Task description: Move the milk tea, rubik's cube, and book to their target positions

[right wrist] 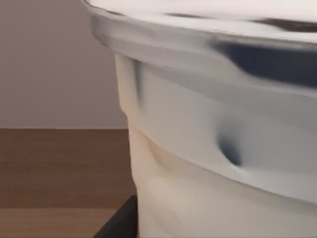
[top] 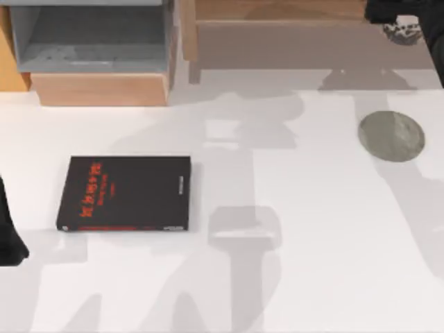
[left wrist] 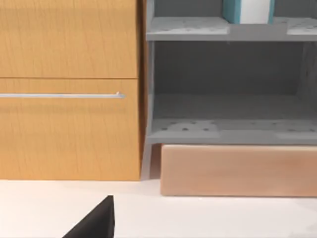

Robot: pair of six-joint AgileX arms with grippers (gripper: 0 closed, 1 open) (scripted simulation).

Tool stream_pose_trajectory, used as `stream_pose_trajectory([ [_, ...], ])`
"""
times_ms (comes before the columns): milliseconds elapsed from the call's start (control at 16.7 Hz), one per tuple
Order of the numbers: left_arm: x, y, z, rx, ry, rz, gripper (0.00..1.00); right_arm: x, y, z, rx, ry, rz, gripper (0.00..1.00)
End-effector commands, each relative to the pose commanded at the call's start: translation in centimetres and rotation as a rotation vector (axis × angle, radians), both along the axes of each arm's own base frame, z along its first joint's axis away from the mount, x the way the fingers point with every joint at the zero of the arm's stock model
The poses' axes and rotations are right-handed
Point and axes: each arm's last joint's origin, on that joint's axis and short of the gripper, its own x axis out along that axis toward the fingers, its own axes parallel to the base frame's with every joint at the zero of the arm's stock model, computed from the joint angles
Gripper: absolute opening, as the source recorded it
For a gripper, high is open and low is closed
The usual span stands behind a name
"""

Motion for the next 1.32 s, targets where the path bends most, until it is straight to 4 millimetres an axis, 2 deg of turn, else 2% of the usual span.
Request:
stream_pose_trajectory([
  [300,0.0,0.0,0.0,0.000,0.000,0.000,1.00,0.0,-0.2,-0.1,0.001,0.001,-0.004,0.00],
  [480,0.0,0.0,0.0,0.000,0.000,0.000,1.00,-0.8,-1.0,-0.9,0.002,-0.019,-0.004,0.00],
  [600,0.0,0.0,0.0,0.000,0.000,0.000,1.00,-1.6,-1.8,-2.2,0.003,-0.039,-0.006,0.00],
  [780,0.0,0.0,0.0,0.000,0.000,0.000,1.00,-2.9,-2.5,-5.4,0.004,-0.048,-0.010,0.00],
  [1020,0.0,0.0,0.0,0.000,0.000,0.000,1.00,-4.2,-2.3,-9.7,0.003,0.000,-0.007,0.00],
  [1140,0.0,0.0,0.0,0.000,0.000,0.000,1.00,-4.5,-2.1,-10.8,0.002,0.023,-0.004,0.00],
  [1320,0.0,0.0,0.0,0.000,0.000,0.000,1.00,-4.5,-2.1,-10.8,0.001,0.025,-0.004,0.00],
])
